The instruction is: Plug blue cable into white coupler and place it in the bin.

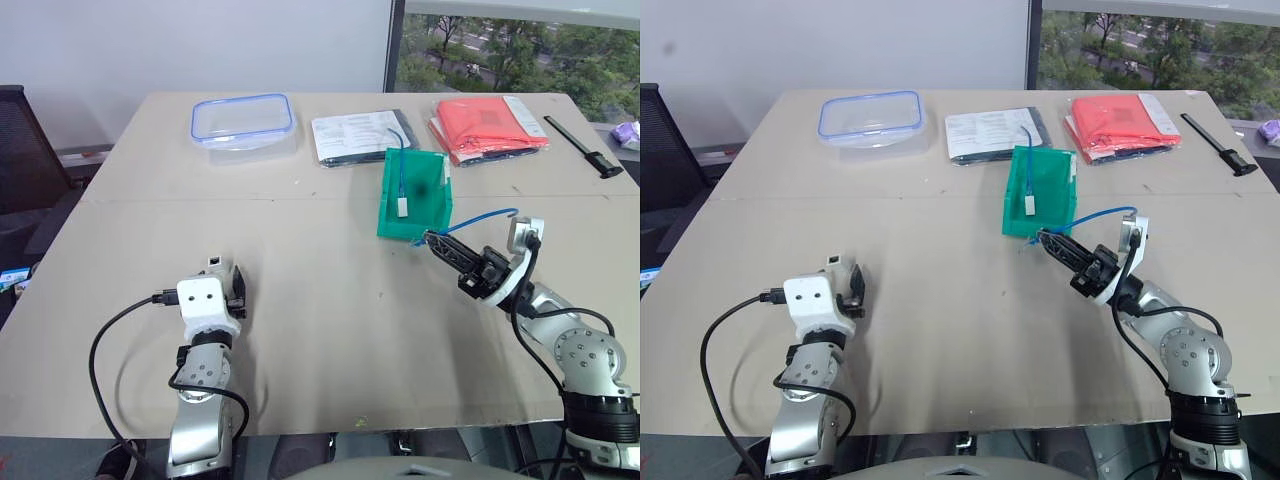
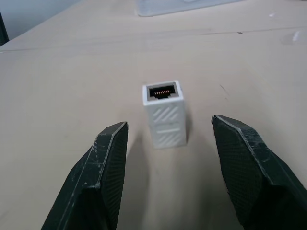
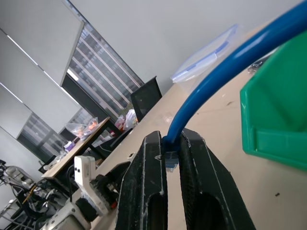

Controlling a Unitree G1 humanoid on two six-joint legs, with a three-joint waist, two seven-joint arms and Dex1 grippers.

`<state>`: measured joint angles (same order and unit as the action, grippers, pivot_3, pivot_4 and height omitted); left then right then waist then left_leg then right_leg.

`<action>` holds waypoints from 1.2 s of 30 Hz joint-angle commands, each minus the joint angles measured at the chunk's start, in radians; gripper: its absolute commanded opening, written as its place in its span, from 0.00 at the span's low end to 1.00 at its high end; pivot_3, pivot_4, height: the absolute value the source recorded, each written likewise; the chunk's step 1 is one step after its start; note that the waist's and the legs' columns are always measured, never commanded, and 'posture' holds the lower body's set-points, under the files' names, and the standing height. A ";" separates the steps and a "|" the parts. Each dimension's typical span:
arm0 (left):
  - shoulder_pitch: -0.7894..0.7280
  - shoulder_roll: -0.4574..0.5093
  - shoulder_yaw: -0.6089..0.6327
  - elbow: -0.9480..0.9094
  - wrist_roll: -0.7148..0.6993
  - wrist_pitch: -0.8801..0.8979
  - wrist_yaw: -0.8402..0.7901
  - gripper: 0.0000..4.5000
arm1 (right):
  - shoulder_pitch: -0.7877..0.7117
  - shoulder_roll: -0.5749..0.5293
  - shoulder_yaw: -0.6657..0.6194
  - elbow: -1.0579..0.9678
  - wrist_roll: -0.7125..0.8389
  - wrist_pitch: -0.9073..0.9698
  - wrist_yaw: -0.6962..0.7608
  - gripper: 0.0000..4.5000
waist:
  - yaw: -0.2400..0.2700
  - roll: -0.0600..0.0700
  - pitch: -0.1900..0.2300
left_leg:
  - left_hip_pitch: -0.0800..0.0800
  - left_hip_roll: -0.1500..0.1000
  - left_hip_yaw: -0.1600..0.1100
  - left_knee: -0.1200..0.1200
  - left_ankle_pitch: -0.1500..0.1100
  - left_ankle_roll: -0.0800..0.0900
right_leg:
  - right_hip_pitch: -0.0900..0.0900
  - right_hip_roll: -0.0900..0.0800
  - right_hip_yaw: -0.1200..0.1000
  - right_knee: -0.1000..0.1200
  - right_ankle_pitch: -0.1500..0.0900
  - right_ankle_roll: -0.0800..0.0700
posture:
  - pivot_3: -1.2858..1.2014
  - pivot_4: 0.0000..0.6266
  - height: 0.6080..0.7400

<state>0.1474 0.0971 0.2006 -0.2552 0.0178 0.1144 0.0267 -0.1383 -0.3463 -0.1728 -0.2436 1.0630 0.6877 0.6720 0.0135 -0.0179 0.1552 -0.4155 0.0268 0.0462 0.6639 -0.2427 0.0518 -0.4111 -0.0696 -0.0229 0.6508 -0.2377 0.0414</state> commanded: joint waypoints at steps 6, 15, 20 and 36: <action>-0.061 0.031 0.016 0.099 -0.040 0.013 -0.032 0.63 | 0.005 0.020 -0.035 -0.052 0.008 -0.038 -0.022 0.00 | 0.002 0.003 -0.002 | 0.001 0.000 0.000 0.001 0.000 0.000 | 0.000 0.000 -0.001 0.003 0.000 -0.001 | 0.52 0.24 0.98; -0.151 0.099 -0.006 0.191 -0.077 -0.027 -0.145 0.12 | 0.002 0.020 -0.020 -0.093 -0.020 -0.059 -0.030 0.00 | 0.004 0.005 -0.003 | 0.002 0.000 -0.001 0.002 0.000 0.000 | 0.000 0.000 -0.001 0.005 -0.001 -0.002 | 0.52 0.24 0.98; -0.275 0.177 -0.138 0.214 -0.214 0.003 -0.495 0.12 | -0.066 -0.027 0.052 -0.137 -0.150 -0.093 -0.011 0.00 | 0.003 0.005 -0.003 | 0.000 0.000 -0.001 0.004 0.000 0.000 | 0.000 0.000 -0.003 0.006 -0.002 -0.004 | 0.52 0.24 0.98; -0.668 0.265 -0.505 0.563 -0.274 -0.080 -1.306 0.12 | -0.234 -0.242 0.379 -0.040 -0.649 -0.412 0.327 0.00 | -0.001 0.003 -0.002 | -0.003 -0.001 -0.002 0.002 0.000 0.000 | 0.000 0.007 -0.003 -0.001 -0.001 0.000 | 0.52 0.24 0.98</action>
<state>-0.4950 0.3668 -0.3021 0.2941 -0.2611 0.0776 -1.2474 -0.3631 -0.5781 0.2103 -0.2708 0.4303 0.3165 0.9749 0.0120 -0.0145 0.1534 -0.4181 0.0256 0.0445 0.6664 -0.2427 0.0520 -0.4112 -0.0628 -0.0253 0.6495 -0.2382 0.0418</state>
